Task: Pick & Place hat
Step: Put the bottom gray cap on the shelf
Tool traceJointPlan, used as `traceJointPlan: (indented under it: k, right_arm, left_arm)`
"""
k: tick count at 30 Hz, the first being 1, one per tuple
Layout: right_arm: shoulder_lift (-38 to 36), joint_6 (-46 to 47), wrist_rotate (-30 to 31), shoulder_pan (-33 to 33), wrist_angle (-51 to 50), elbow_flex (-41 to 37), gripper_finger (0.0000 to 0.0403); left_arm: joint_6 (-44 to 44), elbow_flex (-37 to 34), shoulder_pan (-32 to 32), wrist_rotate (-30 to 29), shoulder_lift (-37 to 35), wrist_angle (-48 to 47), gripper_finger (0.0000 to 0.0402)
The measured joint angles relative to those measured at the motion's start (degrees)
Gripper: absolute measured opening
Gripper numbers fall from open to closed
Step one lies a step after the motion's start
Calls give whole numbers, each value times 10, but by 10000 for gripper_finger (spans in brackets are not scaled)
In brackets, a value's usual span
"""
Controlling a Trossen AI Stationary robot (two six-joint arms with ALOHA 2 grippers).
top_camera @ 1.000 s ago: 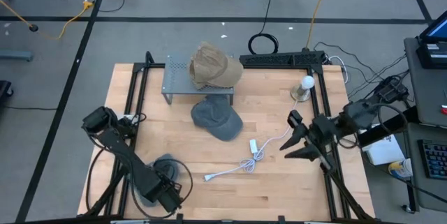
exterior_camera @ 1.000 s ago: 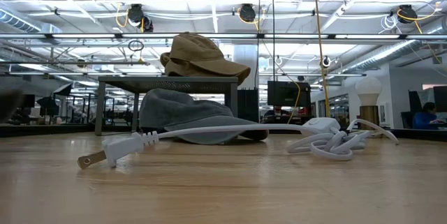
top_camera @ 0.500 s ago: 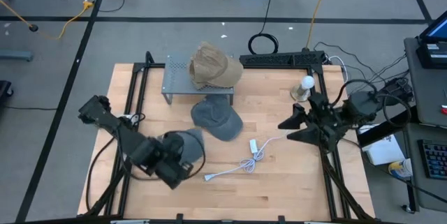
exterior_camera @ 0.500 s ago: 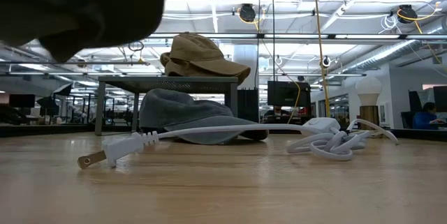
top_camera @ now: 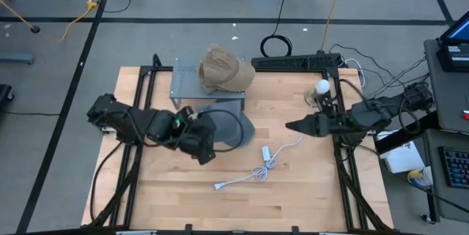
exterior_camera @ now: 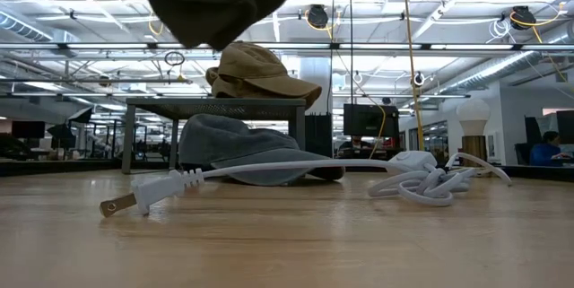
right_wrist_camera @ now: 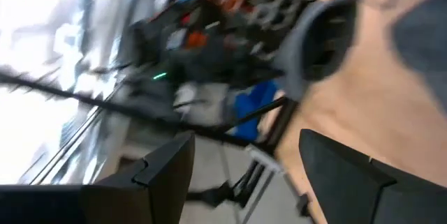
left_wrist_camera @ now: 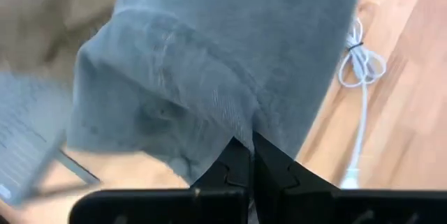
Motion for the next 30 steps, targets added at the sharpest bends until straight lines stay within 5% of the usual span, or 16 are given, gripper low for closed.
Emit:
traceJointPlan:
  k: [8, 16, 30]
  right_arm:
    - [41, 111, 118, -1, -11, 0, 253]
    - [101, 269, 115, -5, 32, 0, 253]
    - [125, 243, 88, -11, 226, 0, 253]
  left_arm:
    - [204, 34, 25, -33, 0, 34, 0]
    - [361, 44, 11, -97, 0, 124, 0]
    - [513, 44, -41, -185, 0, 183, 0]
